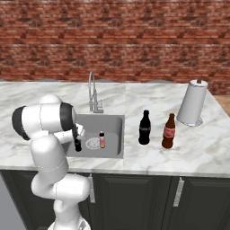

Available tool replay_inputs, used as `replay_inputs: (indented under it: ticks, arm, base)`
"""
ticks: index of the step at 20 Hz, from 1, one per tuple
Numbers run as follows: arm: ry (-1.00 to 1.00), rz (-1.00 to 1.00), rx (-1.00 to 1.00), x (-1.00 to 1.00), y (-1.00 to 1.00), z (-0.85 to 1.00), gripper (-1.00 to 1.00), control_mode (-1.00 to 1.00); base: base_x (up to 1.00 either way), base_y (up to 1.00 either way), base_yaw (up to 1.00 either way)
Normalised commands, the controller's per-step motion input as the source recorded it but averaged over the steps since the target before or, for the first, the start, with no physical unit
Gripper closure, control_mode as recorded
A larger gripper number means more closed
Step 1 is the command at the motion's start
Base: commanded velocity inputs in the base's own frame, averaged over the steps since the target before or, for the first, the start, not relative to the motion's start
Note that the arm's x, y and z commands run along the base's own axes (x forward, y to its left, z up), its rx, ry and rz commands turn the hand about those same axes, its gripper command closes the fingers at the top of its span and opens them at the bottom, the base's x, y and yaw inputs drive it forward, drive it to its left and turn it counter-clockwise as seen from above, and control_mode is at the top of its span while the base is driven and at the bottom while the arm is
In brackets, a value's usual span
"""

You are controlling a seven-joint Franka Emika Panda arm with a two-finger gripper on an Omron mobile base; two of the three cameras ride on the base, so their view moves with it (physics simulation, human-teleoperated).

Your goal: Place the large bottle from the dining counter next to the other large bottle outside the sink, and place the small bottle from the dining counter next to the other small bottle inside the sink.

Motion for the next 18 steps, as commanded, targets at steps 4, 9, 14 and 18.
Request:
replay_inputs:
  ticks: [4,9,14,18]
  arm:
    - [-0.01,0.00,0.00,-0.05,0.00,0.73,-1.00,-1.00]
    - [-0.04,0.00,0.00,0.37,0.00,0.73,-1.00,-1.00]
    - [0.00,0.00,0.00,0.08,0.00,0.78,-1.00,-1.00]
    - [0.01,0.04,0.00,0.00,0.09,0.80,-1.00,-1.00]
  base:
    - [0.00,0.00,0.00]
    - [0.00,0.00,0.00]
    - [0.00,0.00,0.00]
    - [0.00,0.00,0.00]
